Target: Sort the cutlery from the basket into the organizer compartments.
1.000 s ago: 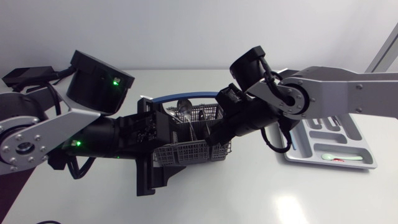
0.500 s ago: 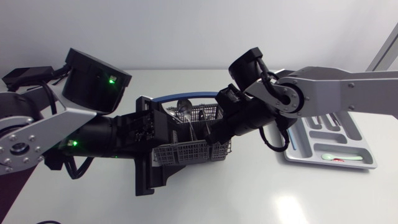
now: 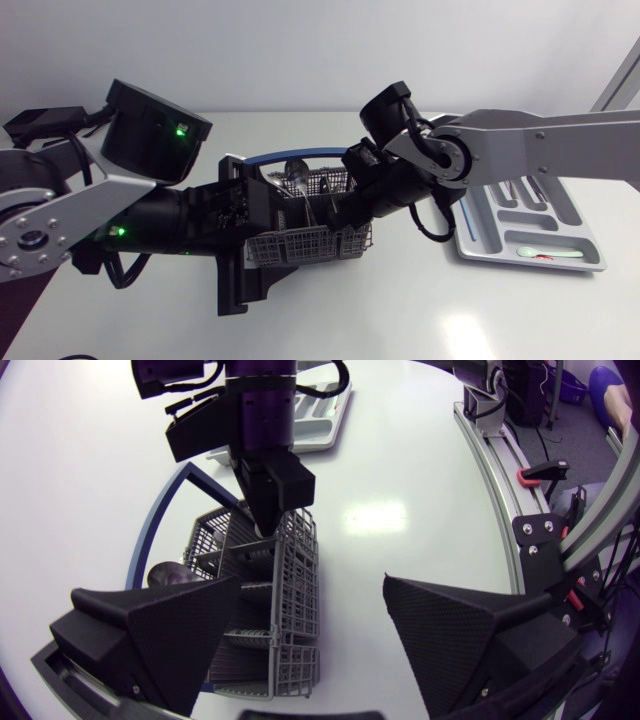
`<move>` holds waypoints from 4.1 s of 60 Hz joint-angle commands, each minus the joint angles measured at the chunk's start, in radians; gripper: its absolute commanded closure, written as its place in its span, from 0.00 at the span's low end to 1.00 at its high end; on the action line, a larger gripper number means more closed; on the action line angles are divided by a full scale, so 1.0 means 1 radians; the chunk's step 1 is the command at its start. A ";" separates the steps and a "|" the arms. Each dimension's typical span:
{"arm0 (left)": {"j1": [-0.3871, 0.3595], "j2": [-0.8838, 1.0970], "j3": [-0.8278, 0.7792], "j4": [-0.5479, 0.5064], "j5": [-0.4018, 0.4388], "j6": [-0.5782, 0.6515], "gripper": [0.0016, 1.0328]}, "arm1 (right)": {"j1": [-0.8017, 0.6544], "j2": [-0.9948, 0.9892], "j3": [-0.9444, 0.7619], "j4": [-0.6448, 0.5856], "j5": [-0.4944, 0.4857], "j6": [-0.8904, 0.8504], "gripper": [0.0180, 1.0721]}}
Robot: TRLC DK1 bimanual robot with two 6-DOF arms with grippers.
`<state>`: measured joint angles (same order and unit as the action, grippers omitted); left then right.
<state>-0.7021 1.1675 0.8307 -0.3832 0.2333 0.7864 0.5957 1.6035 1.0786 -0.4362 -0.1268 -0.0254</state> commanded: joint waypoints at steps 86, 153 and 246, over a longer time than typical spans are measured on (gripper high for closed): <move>-0.056 0.012 -0.036 0.033 -0.084 -0.027 0.04 | -0.307 -0.567 0.073 -0.415 -0.034 0.028 0.94; -0.023 0.015 -0.010 0.017 -0.137 -0.081 0.04 | -0.985 -0.160 -0.355 0.186 0.308 -0.335 0.94; 0.056 -0.040 -0.028 0.007 -0.137 -0.130 0.04 | -0.591 -0.694 -0.408 -0.029 0.108 -0.257 0.20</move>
<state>-0.6590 1.1416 0.8032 -0.3683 0.0990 0.6762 -0.0265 0.9222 0.6559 -0.4427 -0.0025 -0.3210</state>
